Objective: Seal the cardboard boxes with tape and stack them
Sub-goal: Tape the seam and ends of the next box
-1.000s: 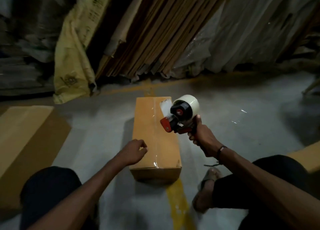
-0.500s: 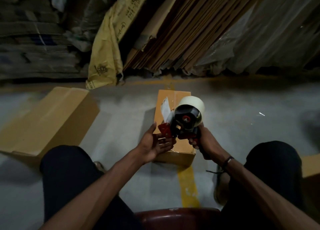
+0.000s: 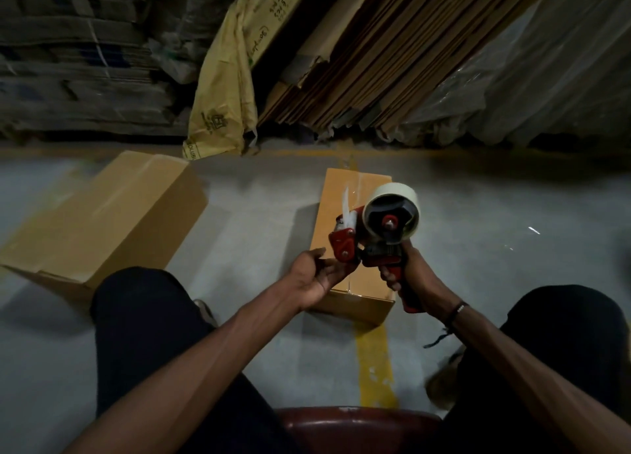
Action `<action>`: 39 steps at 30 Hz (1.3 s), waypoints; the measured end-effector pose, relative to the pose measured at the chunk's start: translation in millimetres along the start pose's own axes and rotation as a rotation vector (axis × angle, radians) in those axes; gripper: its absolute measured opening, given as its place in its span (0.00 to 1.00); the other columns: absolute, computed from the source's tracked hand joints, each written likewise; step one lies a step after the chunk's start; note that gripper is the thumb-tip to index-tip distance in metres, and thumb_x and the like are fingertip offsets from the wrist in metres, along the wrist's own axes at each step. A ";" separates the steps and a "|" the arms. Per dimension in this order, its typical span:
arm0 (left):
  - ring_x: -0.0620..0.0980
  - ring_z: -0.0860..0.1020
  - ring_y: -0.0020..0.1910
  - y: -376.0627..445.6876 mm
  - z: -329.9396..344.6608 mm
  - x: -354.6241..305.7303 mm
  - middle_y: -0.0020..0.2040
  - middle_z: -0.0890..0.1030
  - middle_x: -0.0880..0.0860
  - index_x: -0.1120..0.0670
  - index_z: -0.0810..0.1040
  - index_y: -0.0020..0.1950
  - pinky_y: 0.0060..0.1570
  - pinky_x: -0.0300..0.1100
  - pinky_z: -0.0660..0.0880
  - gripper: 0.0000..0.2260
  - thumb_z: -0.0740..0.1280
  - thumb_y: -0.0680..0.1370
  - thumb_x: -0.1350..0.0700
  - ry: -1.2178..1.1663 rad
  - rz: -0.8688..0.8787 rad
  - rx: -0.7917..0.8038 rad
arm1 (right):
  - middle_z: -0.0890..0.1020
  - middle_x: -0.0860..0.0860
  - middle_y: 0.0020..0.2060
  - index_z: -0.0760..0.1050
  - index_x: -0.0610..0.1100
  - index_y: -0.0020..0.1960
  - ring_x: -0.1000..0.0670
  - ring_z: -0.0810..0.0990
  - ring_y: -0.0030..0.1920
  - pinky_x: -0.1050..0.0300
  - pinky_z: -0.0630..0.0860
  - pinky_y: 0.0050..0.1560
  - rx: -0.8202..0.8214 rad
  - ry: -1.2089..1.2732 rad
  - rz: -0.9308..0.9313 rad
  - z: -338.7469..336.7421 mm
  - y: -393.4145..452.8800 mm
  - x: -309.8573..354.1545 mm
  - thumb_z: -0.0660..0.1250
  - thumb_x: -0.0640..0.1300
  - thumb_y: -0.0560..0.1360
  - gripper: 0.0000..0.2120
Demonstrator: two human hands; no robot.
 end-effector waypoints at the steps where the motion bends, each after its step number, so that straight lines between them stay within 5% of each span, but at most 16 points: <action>1: 0.66 0.84 0.46 1.2 -0.9 -1.0 0.55 0.79 0.73 0.73 0.67 0.69 0.34 0.50 0.84 0.20 0.54 0.85 0.57 -0.047 -0.011 0.006 | 0.74 0.48 0.31 0.77 0.34 0.56 0.52 0.66 0.28 0.61 0.63 0.27 -0.001 0.023 -0.005 -0.3 0.2 1.6 0.42 0.66 0.84 0.39; 5: 0.67 0.82 0.52 6.5 -2.8 -1.1 0.61 0.77 0.75 0.75 0.66 0.70 0.40 0.52 0.85 0.31 0.52 0.84 0.47 -0.118 -0.032 0.064 | 0.74 0.47 0.31 0.77 0.38 0.54 0.53 0.67 0.28 0.61 0.63 0.27 -0.014 0.068 -0.015 -5.4 2.0 2.5 0.43 0.64 0.84 0.35; 8: 0.66 0.82 0.57 11.6 0.2 -0.1 0.64 0.77 0.73 0.73 0.66 0.71 0.45 0.52 0.85 0.34 0.62 0.83 0.41 -0.087 -0.040 0.076 | 0.74 0.47 0.32 0.77 0.38 0.55 0.53 0.67 0.28 0.61 0.64 0.27 -0.012 0.058 -0.017 -10.5 2.6 -0.1 0.43 0.65 0.84 0.35; 11: 0.61 0.84 0.52 14.8 5.6 -0.1 0.61 0.80 0.69 0.68 0.72 0.68 0.39 0.47 0.85 0.22 0.67 0.83 0.51 0.075 0.015 0.002 | 0.74 0.48 0.31 0.77 0.39 0.54 0.53 0.67 0.29 0.60 0.64 0.28 0.002 0.047 -0.024 -12.6 0.9 -0.7 0.43 0.64 0.84 0.35; 13: 0.56 0.85 0.43 15.9 3.3 0.8 0.51 0.84 0.65 0.65 0.76 0.64 0.36 0.44 0.84 0.12 0.65 0.84 0.60 0.238 0.058 -0.091 | 0.74 0.48 0.31 0.78 0.36 0.56 0.53 0.66 0.29 0.60 0.63 0.29 0.013 0.032 -0.027 -13.1 0.2 -0.7 0.42 0.63 0.85 0.36; 17: 0.51 0.80 0.34 18.3 -8.9 -0.4 0.39 0.80 0.59 0.63 0.79 0.52 0.30 0.41 0.81 0.02 0.67 0.82 0.64 0.390 0.152 -0.272 | 0.75 0.47 0.31 0.77 0.30 0.56 0.51 0.66 0.29 0.57 0.62 0.30 0.011 -0.033 -0.022 -14.0 2.5 -5.5 0.43 0.65 0.84 0.41; 22: 0.49 0.78 0.29 20.5 -12.2 -9.3 0.35 0.80 0.57 0.62 0.80 0.45 0.27 0.38 0.78 0.06 0.66 0.81 0.66 0.485 0.216 -0.316 | 0.76 0.44 0.32 0.76 0.30 0.53 0.48 0.67 0.30 0.54 0.63 0.30 -0.001 -0.131 -0.058 -13.8 11.6 -16.0 0.45 0.66 0.84 0.40; 32: 0.55 0.83 0.46 47.1 -38.0 -16.9 0.47 0.83 0.60 0.57 0.77 0.50 0.39 0.47 0.80 0.09 0.64 0.82 0.70 0.741 0.336 -0.332 | 0.78 0.45 0.33 0.77 0.33 0.52 0.47 0.69 0.32 0.55 0.65 0.30 -0.001 -0.250 -0.047 -14.5 31.4 -29.5 0.43 0.67 0.84 0.40; 36: 0.48 0.83 0.38 60.0 -48.8 -25.5 0.46 0.83 0.56 0.59 0.79 0.58 0.36 0.42 0.78 0.10 0.67 0.80 0.70 0.818 0.372 -0.356 | 0.79 0.39 0.32 0.78 0.32 0.47 0.46 0.71 0.31 0.56 0.67 0.31 0.021 -0.370 -0.078 -15.7 49.8 -35.4 0.39 0.71 0.81 0.46; 39: 0.40 0.78 0.26 72.6 -58.0 -30.8 0.42 0.80 0.58 0.60 0.78 0.55 0.28 0.35 0.71 0.08 0.70 0.79 0.70 0.881 0.386 -0.388 | 0.80 0.39 0.31 0.79 0.35 0.40 0.50 0.73 0.28 0.62 0.70 0.29 0.023 -0.478 -0.096 -10.3 63.0 -43.8 0.37 0.68 0.82 0.46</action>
Point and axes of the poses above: each hand's wrist, its own y-axis towards the middle knuckle, its own z-axis out of the palm, x = y × z, the point moved 2 cm from there along y, towards the middle knuckle
